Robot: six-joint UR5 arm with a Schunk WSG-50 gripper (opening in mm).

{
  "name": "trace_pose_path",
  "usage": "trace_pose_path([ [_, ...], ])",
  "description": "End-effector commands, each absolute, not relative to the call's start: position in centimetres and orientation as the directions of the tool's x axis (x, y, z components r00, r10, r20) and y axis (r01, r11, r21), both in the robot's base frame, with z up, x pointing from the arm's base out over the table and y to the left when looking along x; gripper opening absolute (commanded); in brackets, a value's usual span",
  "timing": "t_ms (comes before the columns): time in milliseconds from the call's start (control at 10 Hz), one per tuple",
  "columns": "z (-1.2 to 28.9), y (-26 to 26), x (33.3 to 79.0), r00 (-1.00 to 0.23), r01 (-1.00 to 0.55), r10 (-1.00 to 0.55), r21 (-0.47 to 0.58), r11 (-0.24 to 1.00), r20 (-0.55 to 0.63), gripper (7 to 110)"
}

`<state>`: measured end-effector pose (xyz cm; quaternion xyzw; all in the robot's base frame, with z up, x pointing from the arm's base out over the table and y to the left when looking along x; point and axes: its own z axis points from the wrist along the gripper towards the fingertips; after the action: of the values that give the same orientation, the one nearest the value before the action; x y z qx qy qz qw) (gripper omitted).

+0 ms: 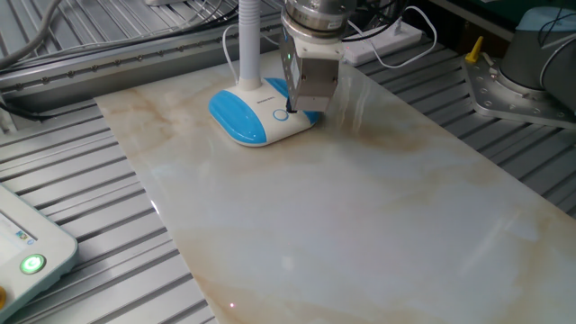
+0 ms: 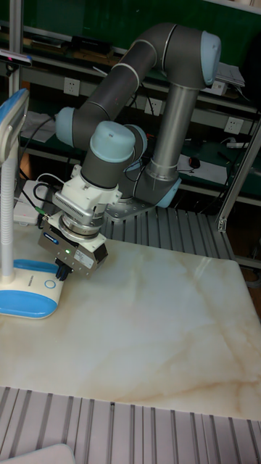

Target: Turn on the desk lamp by pressing the button

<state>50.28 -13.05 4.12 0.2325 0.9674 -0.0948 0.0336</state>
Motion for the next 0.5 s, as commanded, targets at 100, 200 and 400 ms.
trace_pose_path([
  [100, 3.03, -13.36, 50.51, -0.873, 0.486, 0.472, -0.153, 0.860, -0.124, 7],
  [200, 3.02, -13.52, 50.54, -0.870, 0.492, 0.476, -0.154, 0.857, -0.130, 7],
  [400, 2.95, -13.87, 50.41, -0.869, 0.493, 0.476, -0.160, 0.855, -0.135, 7],
])
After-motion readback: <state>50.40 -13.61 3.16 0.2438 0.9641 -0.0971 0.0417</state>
